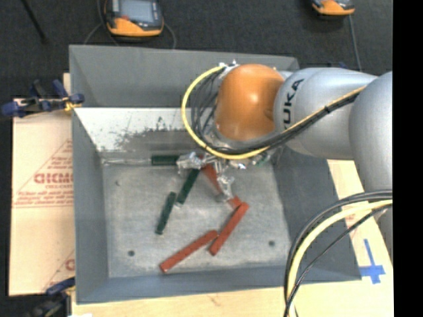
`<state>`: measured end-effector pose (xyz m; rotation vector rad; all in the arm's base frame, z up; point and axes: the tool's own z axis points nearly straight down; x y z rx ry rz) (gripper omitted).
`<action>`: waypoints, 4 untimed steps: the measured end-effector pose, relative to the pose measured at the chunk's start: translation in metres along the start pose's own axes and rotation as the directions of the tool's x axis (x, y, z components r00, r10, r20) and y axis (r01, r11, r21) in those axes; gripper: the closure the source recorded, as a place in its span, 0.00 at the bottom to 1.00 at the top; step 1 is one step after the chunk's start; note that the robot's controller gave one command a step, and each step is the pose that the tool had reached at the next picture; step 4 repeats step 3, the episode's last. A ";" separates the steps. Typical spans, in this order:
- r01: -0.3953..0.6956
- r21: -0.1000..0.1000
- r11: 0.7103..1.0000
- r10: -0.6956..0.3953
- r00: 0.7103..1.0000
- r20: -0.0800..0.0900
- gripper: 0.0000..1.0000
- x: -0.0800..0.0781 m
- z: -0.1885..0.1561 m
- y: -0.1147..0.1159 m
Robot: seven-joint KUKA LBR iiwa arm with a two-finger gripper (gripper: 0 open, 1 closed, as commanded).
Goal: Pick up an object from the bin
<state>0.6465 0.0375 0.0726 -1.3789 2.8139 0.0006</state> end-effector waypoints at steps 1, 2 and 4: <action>-0.002 -0.001 1.000 0.002 1.000 -0.001 1.00 0.000 0.000 0.000; -0.008 0.005 1.000 0.008 1.000 0.001 1.00 -0.002 -0.057 -0.003; -0.017 0.002 1.000 0.017 1.000 0.000 1.00 -0.003 -0.062 -0.004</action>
Offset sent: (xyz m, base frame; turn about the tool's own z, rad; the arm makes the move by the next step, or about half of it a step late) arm 0.0000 0.0000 0.0000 0.0000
